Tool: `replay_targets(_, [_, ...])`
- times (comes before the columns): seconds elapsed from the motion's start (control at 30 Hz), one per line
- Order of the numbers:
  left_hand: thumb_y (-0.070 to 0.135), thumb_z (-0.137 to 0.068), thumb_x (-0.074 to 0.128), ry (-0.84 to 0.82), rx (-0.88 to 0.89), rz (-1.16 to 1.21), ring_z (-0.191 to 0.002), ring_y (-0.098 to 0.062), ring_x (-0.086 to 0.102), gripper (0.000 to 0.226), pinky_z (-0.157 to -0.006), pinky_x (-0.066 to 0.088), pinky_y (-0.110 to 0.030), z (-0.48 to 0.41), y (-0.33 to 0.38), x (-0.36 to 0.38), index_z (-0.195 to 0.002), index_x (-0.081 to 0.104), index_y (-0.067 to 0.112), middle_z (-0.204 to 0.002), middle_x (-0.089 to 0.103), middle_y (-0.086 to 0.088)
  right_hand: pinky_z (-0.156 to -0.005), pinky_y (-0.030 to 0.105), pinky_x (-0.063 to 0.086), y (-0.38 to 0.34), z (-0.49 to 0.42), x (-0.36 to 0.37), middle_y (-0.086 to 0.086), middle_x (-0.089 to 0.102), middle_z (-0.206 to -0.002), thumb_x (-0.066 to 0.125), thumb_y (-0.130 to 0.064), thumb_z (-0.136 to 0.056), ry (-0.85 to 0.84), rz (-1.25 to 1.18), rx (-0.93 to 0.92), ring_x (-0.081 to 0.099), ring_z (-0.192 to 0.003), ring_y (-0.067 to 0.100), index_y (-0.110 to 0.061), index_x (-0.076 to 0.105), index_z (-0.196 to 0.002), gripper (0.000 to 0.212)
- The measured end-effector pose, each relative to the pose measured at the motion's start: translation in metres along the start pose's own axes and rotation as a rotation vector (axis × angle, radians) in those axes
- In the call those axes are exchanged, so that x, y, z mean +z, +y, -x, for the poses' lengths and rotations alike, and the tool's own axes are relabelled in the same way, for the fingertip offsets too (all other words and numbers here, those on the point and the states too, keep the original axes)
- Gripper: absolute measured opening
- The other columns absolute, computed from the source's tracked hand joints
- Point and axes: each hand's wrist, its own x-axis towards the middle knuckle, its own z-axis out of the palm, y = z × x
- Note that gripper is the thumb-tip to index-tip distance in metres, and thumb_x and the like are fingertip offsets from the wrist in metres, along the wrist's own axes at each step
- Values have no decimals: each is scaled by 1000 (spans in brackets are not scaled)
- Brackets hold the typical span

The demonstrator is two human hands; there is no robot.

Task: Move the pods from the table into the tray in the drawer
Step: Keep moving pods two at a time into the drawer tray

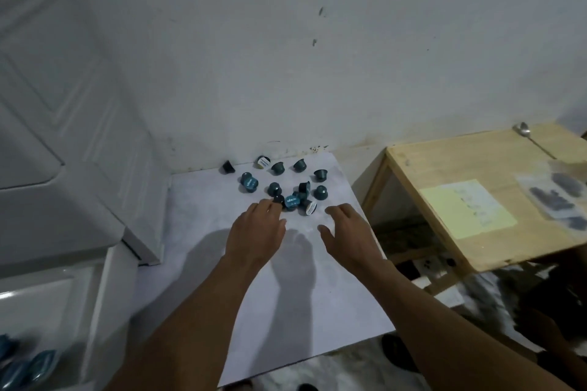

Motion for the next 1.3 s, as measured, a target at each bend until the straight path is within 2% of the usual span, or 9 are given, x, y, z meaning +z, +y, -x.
replay_targets(0.23, [17,-76,75,-127,-77,76,-76,-25,65,27,-58,54,-33,-35,-18,47,-99,67,7,-92,66,-8,-103,34,42,8,-53,31,5,48,-139,53,-33,-94,-87,-33,54,50,-121,22,-17,46,-135,45])
replay_targets(0.37, [16,-68,80,-177,-84,121,-72,-25,66,35,-55,53,-31,-52,-24,75,-99,66,9,-92,66,-7,-102,33,41,7,-78,44,6,47,-139,51,-29,-95,-151,-55,108,49,-119,22,-16,47,-133,40])
replay_targets(0.5, [19,-70,79,-219,-69,134,-80,-23,65,38,-60,53,-31,-64,-32,102,-105,63,13,-106,63,-4,-100,30,40,7,-98,55,5,46,-139,49,-26,-97,-209,-64,154,48,-118,21,-17,46,-132,37])
replay_targets(0.57, [19,-72,78,-241,-51,134,-81,-23,64,37,-61,52,-30,-68,-37,111,-106,62,13,-108,62,-4,-94,28,42,8,-106,63,5,49,-133,48,-25,-96,-221,-70,166,51,-110,19,-17,49,-127,32])
replay_targets(0.7, [10,-63,84,-275,-39,140,-75,-21,64,46,-56,53,-29,-72,-44,121,-103,63,14,-102,61,-5,-88,30,46,12,-116,78,5,55,-120,45,-23,-96,-229,-94,201,51,-95,17,-18,54,-115,22])
replay_targets(0.87, [10,-68,82,-327,-79,139,-79,-19,64,45,-60,54,-26,-79,-47,124,-107,62,14,-106,59,-6,-91,34,46,13,-123,79,5,54,-123,47,-23,-95,-222,-122,215,53,-101,21,-16,54,-119,26])
replay_targets(1.03, [19,-85,67,-339,-108,153,-93,-18,61,31,-73,52,-25,-74,-45,116,-114,55,13,-117,54,-6,-87,30,45,15,-116,74,5,53,-124,48,-26,-96,-229,-122,203,50,-94,16,-17,52,-118,24])
replay_targets(1.13, [25,-93,56,-329,-124,182,-94,-18,59,27,-76,48,-23,-66,-42,103,-116,51,13,-113,56,-6,-89,31,47,18,-106,66,5,50,-130,51,-28,-95,-206,-107,179,53,-103,22,-16,50,-123,31])
replay_targets(1.3, [21,-88,60,-302,-250,300,-99,-21,59,43,-87,46,-25,-49,-25,64,-130,48,15,-119,44,-6,-94,30,48,13,-82,44,6,40,-139,59,-29,-91,-183,-113,120,55,-112,24,-20,46,-133,45])
